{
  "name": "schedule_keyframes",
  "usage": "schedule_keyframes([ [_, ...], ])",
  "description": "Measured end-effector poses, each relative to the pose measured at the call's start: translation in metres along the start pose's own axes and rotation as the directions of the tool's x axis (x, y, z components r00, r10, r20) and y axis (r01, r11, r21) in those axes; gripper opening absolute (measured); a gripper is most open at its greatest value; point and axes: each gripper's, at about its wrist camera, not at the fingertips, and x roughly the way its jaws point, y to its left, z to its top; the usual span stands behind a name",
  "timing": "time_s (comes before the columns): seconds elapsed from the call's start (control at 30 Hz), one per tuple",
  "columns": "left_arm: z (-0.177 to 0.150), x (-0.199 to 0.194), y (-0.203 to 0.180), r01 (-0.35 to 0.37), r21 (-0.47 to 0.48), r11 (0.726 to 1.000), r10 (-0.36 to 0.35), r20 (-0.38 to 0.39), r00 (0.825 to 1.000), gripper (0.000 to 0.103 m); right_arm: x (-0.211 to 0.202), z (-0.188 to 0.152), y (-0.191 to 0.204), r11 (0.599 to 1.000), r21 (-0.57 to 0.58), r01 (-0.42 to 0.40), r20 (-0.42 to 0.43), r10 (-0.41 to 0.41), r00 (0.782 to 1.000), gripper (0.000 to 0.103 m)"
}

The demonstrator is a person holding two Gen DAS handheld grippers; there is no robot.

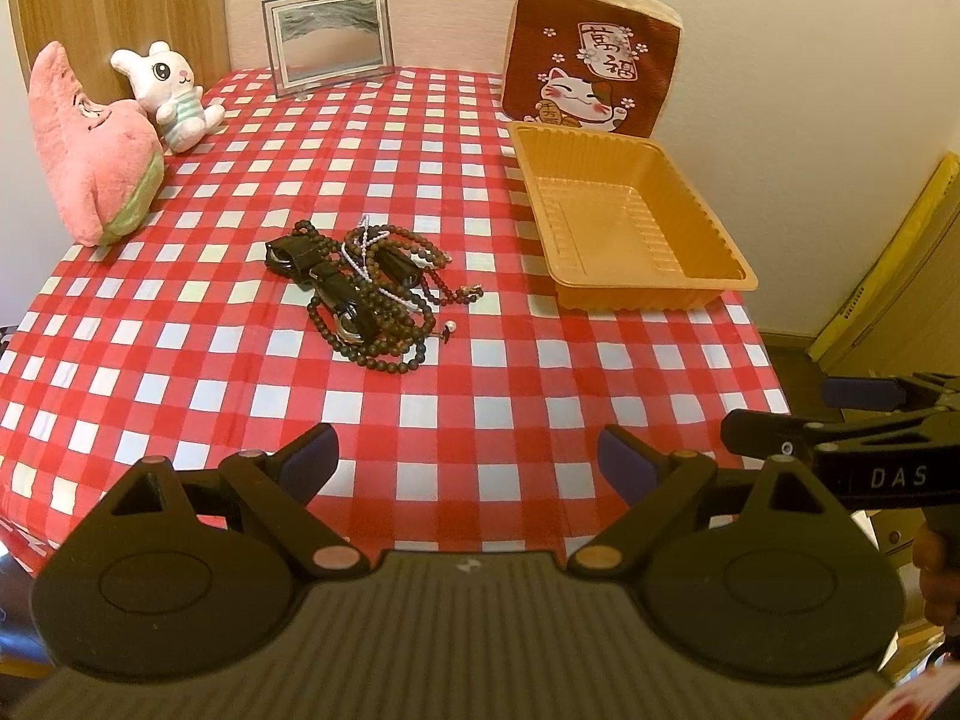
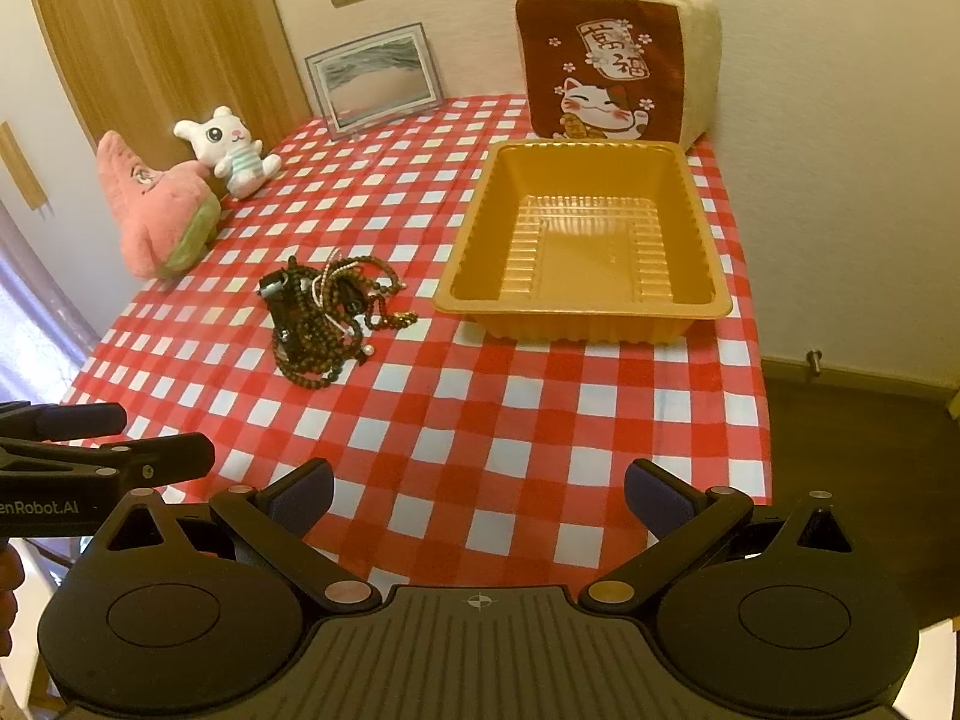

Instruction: Organize jewelry

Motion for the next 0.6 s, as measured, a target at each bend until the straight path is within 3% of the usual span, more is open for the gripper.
schedule_keyframes([
  [0.6, -0.0006, -0.0013, 0.0034, 0.004, -0.001, 1.0, -0.004, -0.007, 1.0, 0.092, 0.0089, 0.0031, 0.0047, 1.0, 0.004, -0.008, -0.01, 0.008, 1.0, 0.103],
])
